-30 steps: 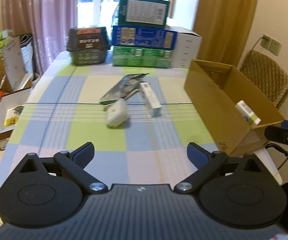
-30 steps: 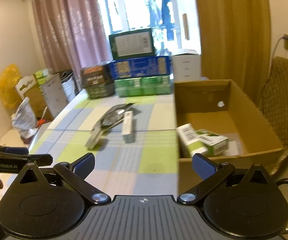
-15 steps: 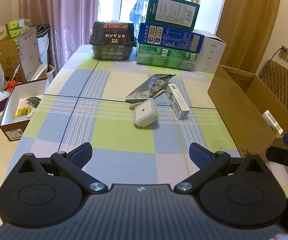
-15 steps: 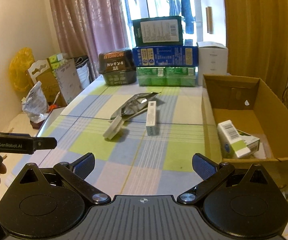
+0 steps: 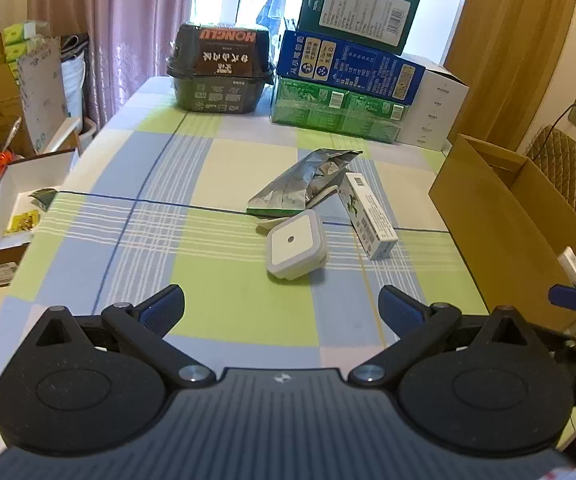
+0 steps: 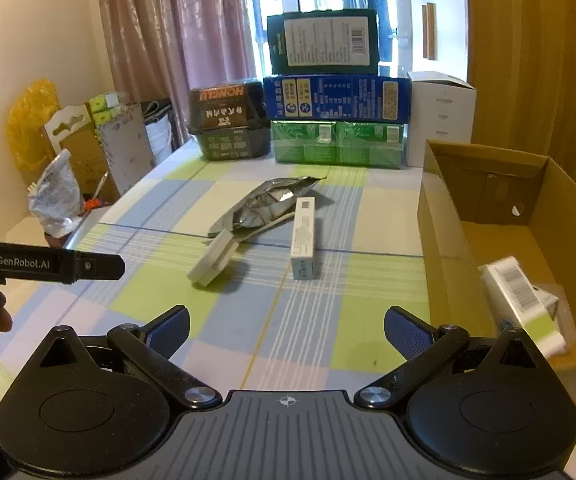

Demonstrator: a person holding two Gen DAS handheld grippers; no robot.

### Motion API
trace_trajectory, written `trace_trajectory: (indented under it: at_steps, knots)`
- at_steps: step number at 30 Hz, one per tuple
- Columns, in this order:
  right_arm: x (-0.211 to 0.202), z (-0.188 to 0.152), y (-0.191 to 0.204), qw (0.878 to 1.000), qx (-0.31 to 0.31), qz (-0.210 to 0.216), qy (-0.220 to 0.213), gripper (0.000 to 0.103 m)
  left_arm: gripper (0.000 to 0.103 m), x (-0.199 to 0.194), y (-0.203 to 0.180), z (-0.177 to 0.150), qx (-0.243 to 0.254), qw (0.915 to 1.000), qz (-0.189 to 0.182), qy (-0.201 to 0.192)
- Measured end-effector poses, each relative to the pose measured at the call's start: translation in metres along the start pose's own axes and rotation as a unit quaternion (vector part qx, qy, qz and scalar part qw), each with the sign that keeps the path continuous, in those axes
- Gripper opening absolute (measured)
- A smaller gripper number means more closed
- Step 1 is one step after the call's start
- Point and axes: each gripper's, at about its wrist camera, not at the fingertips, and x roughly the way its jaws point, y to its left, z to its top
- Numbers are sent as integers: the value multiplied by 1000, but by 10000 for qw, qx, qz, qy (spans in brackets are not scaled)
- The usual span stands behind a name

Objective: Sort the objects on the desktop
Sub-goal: 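Move both tools back to the items on the table, then grasp the white square night light with the left tool while the right tool grasps the long white box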

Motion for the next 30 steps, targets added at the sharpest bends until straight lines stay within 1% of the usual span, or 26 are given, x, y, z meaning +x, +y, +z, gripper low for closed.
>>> trace_trajectory:
  at_steps: [8, 12, 18, 22, 27, 30]
  knots:
    - [55, 3, -11, 9998, -170, -112, 75, 100, 101, 61, 4, 10, 29, 9998, -169, 117]
    - [82, 5, -18, 9994, -281, -136, 136, 91, 100, 87, 8, 13, -25, 9996, -234, 151]
    - [119, 7, -28, 9991, -332, -129, 219, 83, 97, 119, 16, 22, -197, 9987, -421, 227]
    - [137, 11, -29, 9990, -369, -122, 215, 79, 91, 137, 19, 26, -250, 9978, -490, 359]
    - [157, 14, -28, 9988, -405, -127, 225, 73, 86, 149, 22, 27, -332, 9964, -629, 451]
    - [168, 15, -26, 9986, -462, -146, 233, 68, 80, 156, 22, 26, -332, 9956, -690, 540]
